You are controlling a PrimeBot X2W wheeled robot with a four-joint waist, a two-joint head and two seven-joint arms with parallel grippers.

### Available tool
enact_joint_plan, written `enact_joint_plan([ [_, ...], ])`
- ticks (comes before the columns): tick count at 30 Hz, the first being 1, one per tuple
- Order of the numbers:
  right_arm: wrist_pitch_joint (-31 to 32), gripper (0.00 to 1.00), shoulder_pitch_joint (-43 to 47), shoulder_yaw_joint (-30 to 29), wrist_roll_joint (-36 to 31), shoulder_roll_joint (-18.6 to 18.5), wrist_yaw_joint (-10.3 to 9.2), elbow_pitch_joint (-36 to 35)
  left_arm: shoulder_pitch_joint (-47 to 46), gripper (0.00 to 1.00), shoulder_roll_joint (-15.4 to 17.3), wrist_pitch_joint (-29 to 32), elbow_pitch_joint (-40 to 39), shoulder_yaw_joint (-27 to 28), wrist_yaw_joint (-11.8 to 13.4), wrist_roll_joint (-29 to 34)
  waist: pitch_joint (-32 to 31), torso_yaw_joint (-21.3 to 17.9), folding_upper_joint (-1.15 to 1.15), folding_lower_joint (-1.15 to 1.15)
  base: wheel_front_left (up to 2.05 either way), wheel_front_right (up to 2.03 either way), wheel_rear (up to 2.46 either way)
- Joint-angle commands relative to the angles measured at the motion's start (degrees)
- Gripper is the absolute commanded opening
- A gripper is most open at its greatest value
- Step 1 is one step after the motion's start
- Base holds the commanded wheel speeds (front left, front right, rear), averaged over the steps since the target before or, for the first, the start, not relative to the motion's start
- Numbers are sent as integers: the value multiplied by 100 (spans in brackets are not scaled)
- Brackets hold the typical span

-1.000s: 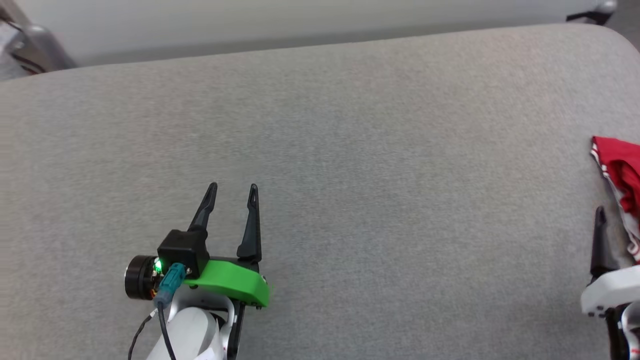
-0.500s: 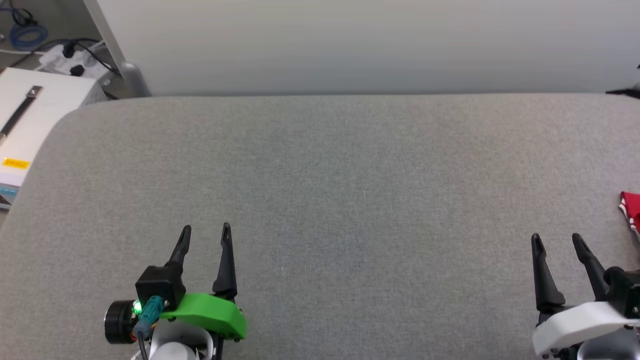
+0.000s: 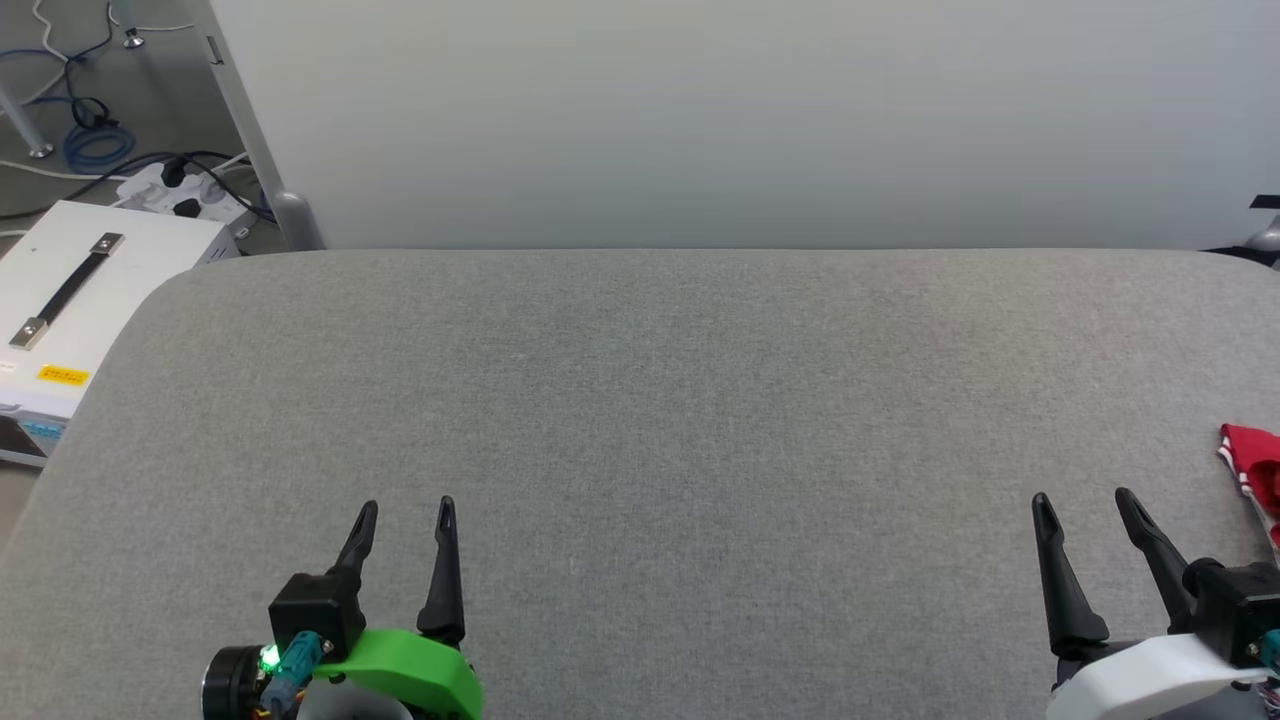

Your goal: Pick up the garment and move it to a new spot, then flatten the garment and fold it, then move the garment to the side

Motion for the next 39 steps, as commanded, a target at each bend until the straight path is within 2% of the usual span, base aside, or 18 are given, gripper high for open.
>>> enact_joint_plan([
  [1,20,100,103,22,-43,6,-5,-49,81,100,50,-33,13,4,-30,24,11,-17,0,1,0,0,0],
  [19,66,100,45,188,-51,13,-5,16,77,100,89,-3,109,-57,-2,-34,-26,-76,0,1,0,0,0],
  [20,65,0,29,184,-70,7,-1,11,0,0,53,9,89,-66,0,-22,-27,-76,0,1,0,0,0],
  [39,32,0,-126,203,-161,8,-1,200,-3,0,-74,211,-65,123,-98,240,3,-82,0,1,0,0,0],
])
